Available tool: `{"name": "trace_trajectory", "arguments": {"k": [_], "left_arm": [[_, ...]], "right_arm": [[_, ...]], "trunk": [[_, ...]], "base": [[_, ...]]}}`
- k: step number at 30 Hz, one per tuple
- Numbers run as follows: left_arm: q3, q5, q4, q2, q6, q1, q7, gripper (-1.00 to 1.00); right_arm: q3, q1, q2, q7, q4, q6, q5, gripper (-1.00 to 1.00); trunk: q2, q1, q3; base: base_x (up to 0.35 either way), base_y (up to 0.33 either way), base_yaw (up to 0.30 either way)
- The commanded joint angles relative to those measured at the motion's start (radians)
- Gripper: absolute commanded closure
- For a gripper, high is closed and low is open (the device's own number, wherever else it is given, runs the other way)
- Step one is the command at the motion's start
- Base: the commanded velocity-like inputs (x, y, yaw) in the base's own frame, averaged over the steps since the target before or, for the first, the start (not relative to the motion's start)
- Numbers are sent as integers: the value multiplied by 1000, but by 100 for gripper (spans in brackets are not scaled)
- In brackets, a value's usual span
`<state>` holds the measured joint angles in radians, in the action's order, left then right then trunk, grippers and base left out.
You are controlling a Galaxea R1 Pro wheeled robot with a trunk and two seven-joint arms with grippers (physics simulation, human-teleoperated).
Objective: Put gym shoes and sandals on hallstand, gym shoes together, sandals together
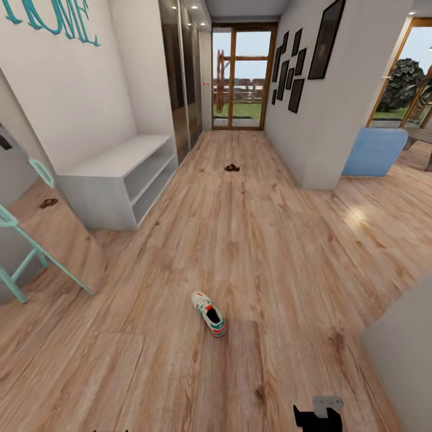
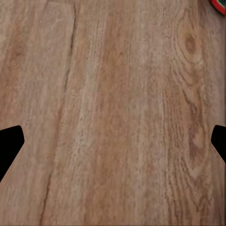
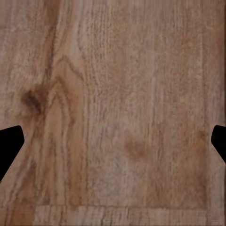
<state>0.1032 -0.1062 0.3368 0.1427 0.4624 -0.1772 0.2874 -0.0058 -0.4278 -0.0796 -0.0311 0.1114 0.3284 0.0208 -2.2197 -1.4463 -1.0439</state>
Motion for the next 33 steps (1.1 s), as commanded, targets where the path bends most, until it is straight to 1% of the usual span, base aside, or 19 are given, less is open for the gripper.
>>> {"name": "trace_trajectory", "arguments": {"k": [1,10,33], "left_arm": [[3,-10,-1,0,0,-1,10,-100],[3,-10,-1,0,-1,0,10,-100],[4,-10,-1,0,-1,-1,10,-100]], "right_arm": [[0,0,0,-3,-1,3,2,-100],[0,0,7,-5,1,3,0,-100],[0,-1,9,-7,1,1,-1,-100]], "trunk": [[0,0,-1],[0,0,-1],[0,0,-1]], "base": [[313,-125,0],[311,-128,0],[290,-152,0]]}}
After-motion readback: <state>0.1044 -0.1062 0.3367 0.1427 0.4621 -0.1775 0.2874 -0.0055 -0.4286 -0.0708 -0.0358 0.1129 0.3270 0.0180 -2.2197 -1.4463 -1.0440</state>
